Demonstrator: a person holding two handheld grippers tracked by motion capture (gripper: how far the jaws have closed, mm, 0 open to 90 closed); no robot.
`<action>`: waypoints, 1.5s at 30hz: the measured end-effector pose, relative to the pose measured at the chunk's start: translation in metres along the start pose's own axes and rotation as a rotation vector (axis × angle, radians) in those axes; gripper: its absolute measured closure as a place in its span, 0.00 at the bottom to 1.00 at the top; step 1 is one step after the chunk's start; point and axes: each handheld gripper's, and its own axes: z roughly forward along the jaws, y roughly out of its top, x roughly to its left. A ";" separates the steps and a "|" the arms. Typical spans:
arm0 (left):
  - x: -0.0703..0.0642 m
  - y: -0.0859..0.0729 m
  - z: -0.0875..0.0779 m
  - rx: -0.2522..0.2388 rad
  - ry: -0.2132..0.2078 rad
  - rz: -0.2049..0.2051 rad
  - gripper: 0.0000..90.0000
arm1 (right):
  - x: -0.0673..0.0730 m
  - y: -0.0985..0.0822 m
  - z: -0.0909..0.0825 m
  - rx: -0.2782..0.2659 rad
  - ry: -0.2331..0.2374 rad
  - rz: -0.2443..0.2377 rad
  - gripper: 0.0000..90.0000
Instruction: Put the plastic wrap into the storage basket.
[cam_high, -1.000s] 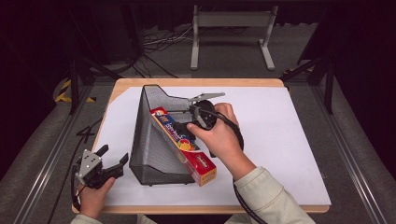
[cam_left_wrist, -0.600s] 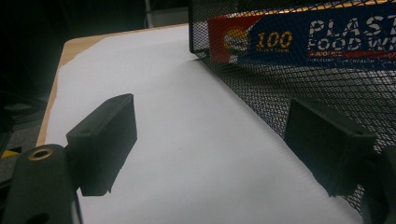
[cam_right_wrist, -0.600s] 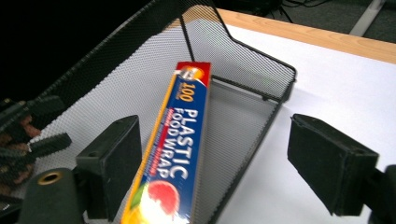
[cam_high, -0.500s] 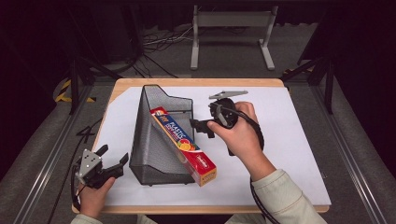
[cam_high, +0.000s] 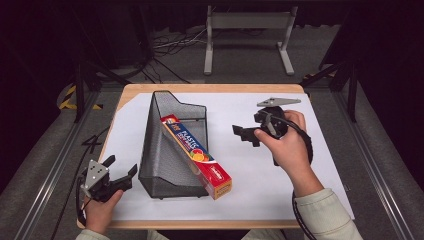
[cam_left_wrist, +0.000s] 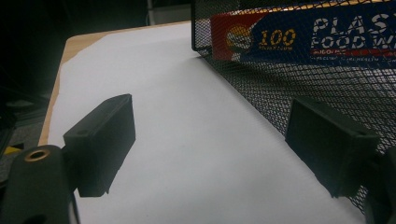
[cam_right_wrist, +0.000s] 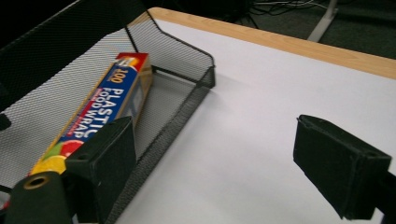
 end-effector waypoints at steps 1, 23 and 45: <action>0.000 0.000 0.000 0.003 0.000 0.000 0.19 | -0.006 -0.002 -0.004 -0.001 -0.007 -0.001 0.15; 0.001 -0.001 -0.001 -0.009 0.028 -0.009 0.17 | -0.081 -0.041 -0.031 -0.051 -0.091 -0.014 0.14; 0.001 -0.002 0.000 -0.006 0.030 -0.009 0.16 | -0.120 -0.114 -0.018 -0.066 -0.064 -0.075 0.14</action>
